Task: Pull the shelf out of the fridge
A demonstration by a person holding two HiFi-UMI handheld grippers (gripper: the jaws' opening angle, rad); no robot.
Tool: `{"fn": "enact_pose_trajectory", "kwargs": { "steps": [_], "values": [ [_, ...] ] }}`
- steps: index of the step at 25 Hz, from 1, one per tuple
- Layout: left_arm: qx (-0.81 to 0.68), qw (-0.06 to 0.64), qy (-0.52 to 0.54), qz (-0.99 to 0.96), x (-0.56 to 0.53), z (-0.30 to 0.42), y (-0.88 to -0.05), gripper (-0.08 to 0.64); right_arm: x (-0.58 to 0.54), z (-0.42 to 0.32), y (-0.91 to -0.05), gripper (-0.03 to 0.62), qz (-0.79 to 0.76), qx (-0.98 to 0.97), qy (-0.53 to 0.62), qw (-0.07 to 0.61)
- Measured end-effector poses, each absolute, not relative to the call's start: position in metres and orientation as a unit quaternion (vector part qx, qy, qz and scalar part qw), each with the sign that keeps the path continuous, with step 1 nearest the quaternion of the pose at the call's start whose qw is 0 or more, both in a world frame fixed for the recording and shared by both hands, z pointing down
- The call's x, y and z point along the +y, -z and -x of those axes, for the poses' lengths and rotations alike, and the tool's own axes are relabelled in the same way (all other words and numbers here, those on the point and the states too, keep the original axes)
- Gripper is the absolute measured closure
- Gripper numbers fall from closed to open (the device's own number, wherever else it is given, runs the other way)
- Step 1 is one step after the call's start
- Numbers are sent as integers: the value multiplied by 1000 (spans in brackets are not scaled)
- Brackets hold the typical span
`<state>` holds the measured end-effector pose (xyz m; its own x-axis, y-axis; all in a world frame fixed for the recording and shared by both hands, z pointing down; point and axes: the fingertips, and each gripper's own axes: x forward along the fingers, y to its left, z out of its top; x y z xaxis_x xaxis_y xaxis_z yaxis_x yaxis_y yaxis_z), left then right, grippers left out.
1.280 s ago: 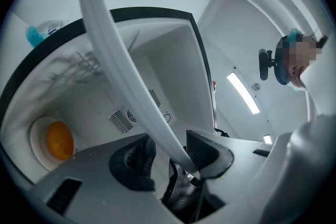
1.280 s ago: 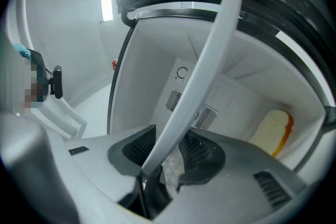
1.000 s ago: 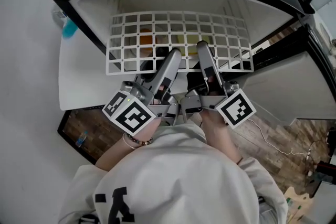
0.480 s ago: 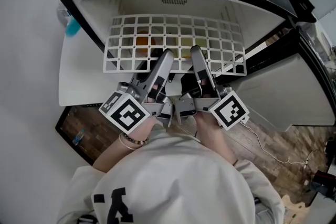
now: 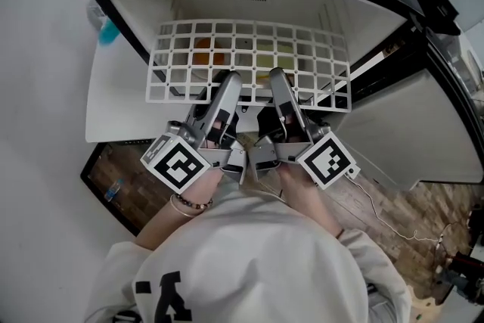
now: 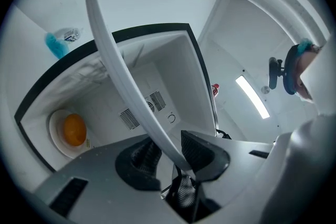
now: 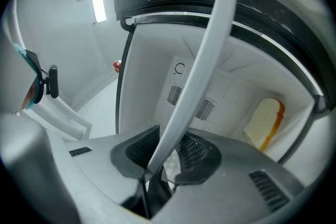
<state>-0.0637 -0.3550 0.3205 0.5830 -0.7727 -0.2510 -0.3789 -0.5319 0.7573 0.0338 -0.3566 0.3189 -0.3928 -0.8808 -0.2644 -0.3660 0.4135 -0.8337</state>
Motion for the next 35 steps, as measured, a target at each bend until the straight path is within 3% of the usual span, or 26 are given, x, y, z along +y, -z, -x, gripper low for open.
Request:
{"fn": "enact_pose_trajectory", "kwargs": {
  "steps": [15, 35],
  "values": [
    [-357, 349, 300, -813, -340, 66, -331, 480, -342, -33, -329, 505, 405, 752, 371, 364],
    [-369, 347, 298, -810, -316, 68, -339, 483, -319, -32, -335, 512, 419, 752, 372, 348]
  ]
}}
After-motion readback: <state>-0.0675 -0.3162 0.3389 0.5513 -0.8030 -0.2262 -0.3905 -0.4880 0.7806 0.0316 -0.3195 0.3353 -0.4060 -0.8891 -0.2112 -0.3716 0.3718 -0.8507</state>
